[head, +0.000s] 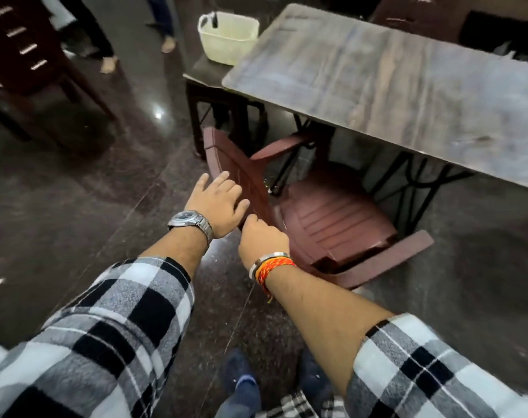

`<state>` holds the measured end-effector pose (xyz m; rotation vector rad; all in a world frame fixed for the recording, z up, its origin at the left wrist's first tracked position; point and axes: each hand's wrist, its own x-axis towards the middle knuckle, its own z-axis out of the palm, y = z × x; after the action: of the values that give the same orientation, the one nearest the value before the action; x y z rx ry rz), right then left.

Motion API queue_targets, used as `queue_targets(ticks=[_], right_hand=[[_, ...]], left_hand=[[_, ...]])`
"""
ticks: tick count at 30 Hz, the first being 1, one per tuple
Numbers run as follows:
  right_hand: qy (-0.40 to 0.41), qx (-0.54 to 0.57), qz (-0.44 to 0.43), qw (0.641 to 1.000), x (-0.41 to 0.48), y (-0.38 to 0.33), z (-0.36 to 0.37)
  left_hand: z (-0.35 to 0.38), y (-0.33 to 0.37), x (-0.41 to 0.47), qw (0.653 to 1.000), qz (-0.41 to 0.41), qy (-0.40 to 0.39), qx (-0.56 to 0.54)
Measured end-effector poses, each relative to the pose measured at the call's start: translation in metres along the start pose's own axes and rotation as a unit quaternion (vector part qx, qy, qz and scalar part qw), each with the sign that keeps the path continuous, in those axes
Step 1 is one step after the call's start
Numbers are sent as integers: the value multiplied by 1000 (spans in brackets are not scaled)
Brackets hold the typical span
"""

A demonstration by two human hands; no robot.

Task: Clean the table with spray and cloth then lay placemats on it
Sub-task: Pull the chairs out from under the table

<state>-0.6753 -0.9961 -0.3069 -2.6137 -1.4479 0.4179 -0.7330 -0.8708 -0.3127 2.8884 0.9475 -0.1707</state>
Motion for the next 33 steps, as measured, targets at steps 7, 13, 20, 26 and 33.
queue_targets(ticks=[7,13,20,26,33], right_hand=[[-36,-35,-94,994,-22,35,-10],[-48,-91,-152,983,-62,118,-28],[-108,-140,-81,981,-102,223,-52],[-134,-116,-38,983,-103,257,-55],[-97,-134,39,985,-95,274,-78]], left_hand=[[5,11,-11,987,119,91,61],[15,63,-15,960,237,139,50],[6,132,6,955,283,-15,91],[3,157,21,966,215,-119,80],[4,216,27,975,202,-67,67]])
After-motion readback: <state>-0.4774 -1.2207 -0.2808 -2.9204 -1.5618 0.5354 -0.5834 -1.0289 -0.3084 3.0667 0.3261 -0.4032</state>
